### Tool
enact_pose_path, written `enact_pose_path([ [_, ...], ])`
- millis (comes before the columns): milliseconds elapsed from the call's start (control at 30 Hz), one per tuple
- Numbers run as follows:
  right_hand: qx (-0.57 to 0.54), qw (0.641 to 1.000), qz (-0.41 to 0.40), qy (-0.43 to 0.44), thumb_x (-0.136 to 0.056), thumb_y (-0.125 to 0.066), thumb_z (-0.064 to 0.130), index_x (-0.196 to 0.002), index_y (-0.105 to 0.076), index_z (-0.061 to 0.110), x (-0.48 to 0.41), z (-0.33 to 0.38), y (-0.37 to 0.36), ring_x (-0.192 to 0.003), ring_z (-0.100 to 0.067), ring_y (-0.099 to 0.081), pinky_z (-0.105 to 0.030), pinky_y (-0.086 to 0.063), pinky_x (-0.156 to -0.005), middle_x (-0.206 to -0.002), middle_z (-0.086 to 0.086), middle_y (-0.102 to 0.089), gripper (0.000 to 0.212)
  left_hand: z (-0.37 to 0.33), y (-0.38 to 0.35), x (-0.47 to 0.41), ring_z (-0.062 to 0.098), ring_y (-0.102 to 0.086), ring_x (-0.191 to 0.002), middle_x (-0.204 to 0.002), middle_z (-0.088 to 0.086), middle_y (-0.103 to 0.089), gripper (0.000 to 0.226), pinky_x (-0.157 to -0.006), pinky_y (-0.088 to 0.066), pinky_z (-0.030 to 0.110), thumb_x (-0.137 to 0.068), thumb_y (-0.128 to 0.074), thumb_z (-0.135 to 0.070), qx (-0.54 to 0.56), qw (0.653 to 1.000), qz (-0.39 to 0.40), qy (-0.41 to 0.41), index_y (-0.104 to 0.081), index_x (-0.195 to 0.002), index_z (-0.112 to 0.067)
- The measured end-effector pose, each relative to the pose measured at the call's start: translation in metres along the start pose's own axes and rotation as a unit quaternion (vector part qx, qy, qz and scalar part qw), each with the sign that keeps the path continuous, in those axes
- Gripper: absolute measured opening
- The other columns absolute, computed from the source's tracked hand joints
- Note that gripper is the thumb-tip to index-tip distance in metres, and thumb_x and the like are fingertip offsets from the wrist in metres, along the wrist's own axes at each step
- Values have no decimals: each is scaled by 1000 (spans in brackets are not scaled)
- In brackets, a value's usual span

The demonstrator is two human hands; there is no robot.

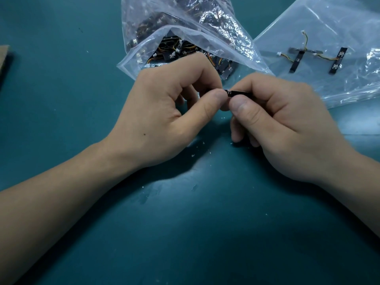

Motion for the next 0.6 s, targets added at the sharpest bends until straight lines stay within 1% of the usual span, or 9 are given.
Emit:
enact_pose_path([
  [100,-56,998,-4,-21,-106,-40,41,-92,-65,21,0,-4,1,-55,-18,-61,-23,-44,-57,-69,3,-71,35,-1,0,0,13,-57,-69,-78,-10,-62,14,-64,-47,33,-98,-68,-18,-13,1000,-4,-12,-67,-85,-11],
  [200,-74,997,0,-34,-105,-39,40,-87,-62,21,-1,-5,0,-52,-18,-59,-23,-44,-54,-67,0,-70,35,-1,-1,0,12,-57,-70,-79,-9,-63,15,-65,-47,30,-98,-68,-19,-15,1000,-8,-11,-68,-87,-9],
  [300,-64,997,-2,-31,-105,-40,37,-87,-58,25,0,-3,1,-54,-18,-60,-21,-42,-55,-68,2,-70,28,0,-2,0,14,-59,-71,-83,-12,-63,11,-66,-49,33,-99,-64,-22,0,1000,9,6,-66,-96,-12],
  [367,-41,999,-4,-31,-103,-42,35,-89,-55,26,0,-2,1,-58,-17,-61,-22,-41,-57,-69,6,-70,21,1,-4,0,15,-59,-71,-83,-10,-63,14,-65,-49,33,-100,-60,-26,8,999,37,19,-65,-100,-13],
  [467,19,1000,11,-21,-104,-42,34,-95,-52,26,0,0,-1,-66,-16,-62,-26,-41,-61,-72,11,-71,16,2,-5,0,18,-59,-67,-76,1,-64,14,-64,-46,38,-100,-58,-22,5,998,51,30,-65,-94,-11],
  [533,44,999,18,-13,-106,-42,32,-97,-52,25,1,0,-2,-67,-16,-62,-26,-41,-61,-74,12,-71,15,2,-4,0,20,-57,-66,-73,3,-61,13,-63,-44,37,-98,-60,-17,4,999,42,33,-64,-90,-8],
  [600,47,999,18,-12,-106,-43,31,-97,-52,26,1,0,-3,-66,-16,-62,-25,-40,-59,-74,12,-71,13,2,-3,0,21,-54,-65,-70,4,-59,13,-62,-42,36,-97,-61,-14,5,999,34,35,-64,-87,-6],
])
Point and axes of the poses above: each hand's wrist, its own x-axis away from the middle knuckle, its own y-axis out of the back of the hand, z = x × y, the point moved 6 cm from there along -x, towards the middle knuckle
